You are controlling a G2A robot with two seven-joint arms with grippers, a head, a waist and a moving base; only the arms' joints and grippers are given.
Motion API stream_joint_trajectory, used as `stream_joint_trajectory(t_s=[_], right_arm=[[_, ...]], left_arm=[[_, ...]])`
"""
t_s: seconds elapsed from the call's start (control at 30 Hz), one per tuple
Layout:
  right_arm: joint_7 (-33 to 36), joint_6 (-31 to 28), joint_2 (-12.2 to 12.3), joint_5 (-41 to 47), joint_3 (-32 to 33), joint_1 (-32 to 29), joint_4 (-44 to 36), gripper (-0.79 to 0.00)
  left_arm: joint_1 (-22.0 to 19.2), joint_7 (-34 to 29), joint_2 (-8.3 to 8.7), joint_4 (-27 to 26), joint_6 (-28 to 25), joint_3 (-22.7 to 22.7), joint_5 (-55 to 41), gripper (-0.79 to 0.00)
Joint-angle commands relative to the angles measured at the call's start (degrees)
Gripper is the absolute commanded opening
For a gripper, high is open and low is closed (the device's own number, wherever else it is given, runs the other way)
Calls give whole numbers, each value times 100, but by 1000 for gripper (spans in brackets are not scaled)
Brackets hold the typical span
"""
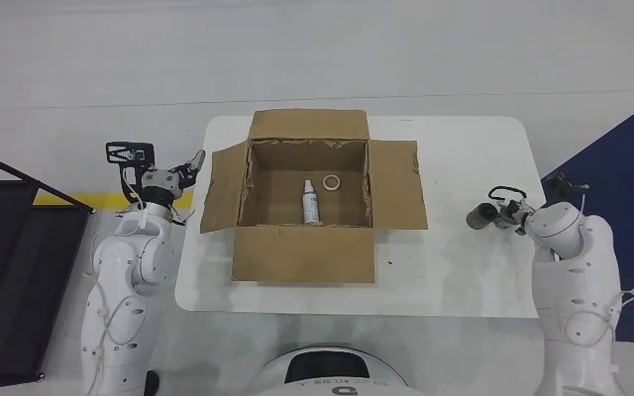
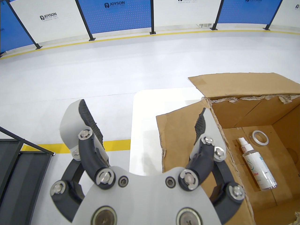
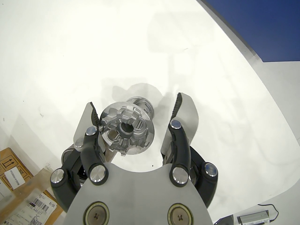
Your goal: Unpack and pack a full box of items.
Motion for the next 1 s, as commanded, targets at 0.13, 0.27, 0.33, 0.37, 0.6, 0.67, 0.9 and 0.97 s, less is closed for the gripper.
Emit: stream_joint_trajectory(t_s=[0.13, 0.27, 0.33, 0.37, 0.6, 0.67, 0.9, 0.97], right_arm=[[37, 36, 11, -17, 32, -42, -38, -770], [37, 55, 26, 48, 183, -134, -152, -785], [5, 58, 30, 143, 296, -211, -265, -785], [-20, 65, 32, 198, 363, -252, -327, -785], [-163, -289, -9, 1532, 986, -630, -1070, -785], [-204, -514, -42, 2201, 1178, -772, -1345, -785], [-152, -1504, -155, 4490, 1379, -1066, -1959, -785], [-151, -1729, -162, 4754, 1328, -1112, -2066, -785]], left_arm=[[0, 0, 0, 0, 0, 0, 0, 0], [0, 0, 0, 0, 0, 0, 0, 0], [0, 0, 0, 0, 0, 0, 0, 0], [0, 0, 0, 0, 0, 0, 0, 0], [0, 0, 0, 0, 0, 0, 0, 0], [0, 0, 0, 0, 0, 0, 0, 0], [0, 0, 0, 0, 0, 0, 0, 0], [0, 0, 0, 0, 0, 0, 0, 0]])
